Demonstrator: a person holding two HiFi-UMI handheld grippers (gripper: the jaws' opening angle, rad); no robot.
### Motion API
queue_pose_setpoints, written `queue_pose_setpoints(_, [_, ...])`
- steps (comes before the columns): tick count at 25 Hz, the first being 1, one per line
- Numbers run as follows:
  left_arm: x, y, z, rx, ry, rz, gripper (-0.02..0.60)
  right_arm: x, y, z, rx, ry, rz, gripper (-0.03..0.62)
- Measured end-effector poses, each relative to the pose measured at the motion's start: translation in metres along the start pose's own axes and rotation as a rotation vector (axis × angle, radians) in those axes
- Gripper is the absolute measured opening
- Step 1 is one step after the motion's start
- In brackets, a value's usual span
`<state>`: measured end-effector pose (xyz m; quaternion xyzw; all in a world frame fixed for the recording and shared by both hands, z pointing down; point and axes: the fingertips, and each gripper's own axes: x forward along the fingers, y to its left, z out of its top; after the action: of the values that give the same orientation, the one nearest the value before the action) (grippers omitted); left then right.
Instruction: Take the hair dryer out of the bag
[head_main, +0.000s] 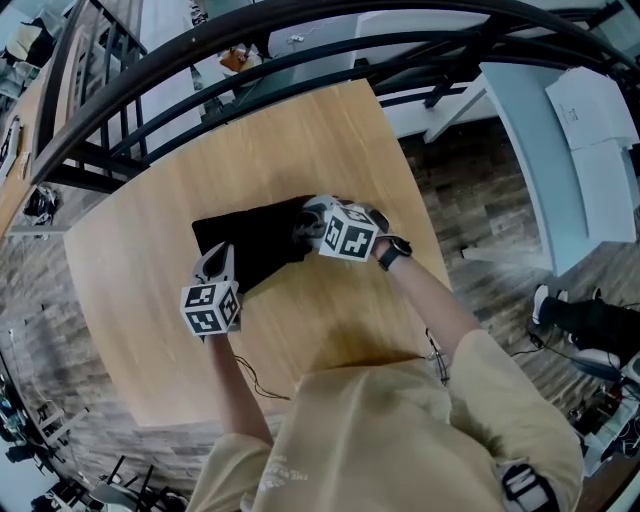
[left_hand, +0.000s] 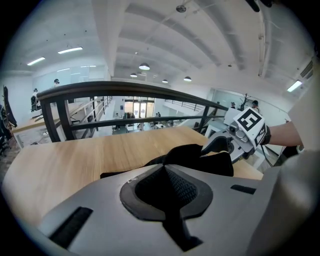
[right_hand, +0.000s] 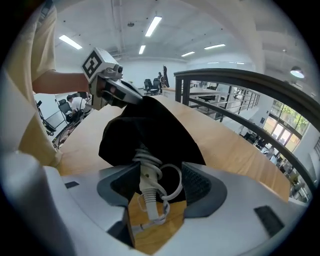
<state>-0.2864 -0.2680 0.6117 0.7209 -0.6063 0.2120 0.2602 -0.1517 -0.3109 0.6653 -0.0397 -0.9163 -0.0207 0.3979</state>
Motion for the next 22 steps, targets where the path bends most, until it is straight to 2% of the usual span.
queue_pose_setpoints(6, [0.000, -0.001, 0.000, -0.015, -0.010, -0.004, 0.017, 0.008, 0.005, 0.000, -0.069, 0.097, 0.137, 0.223])
queue_pose_setpoints(9, [0.000, -0.003, -0.001, -0.017, -0.007, -0.010, 0.017, 0.010, 0.006, -0.004, -0.107, 0.170, 0.196, 0.259])
queue_pose_setpoints(15, [0.001, -0.003, -0.001, -0.019, -0.012, -0.018, 0.017, 0.029, 0.008, -0.005, -0.180, 0.222, 0.182, 0.265])
queue_pose_setpoints(18, [0.002, -0.003, -0.002, -0.022, -0.010, -0.020, 0.017, 0.047, 0.019, -0.007, -0.261, 0.248, 0.200, 0.265])
queue_pose_setpoints(22, [0.003, -0.002, -0.002, -0.039, -0.014, -0.014, 0.017, 0.054, 0.020, -0.010, -0.322, 0.227, 0.170, 0.255])
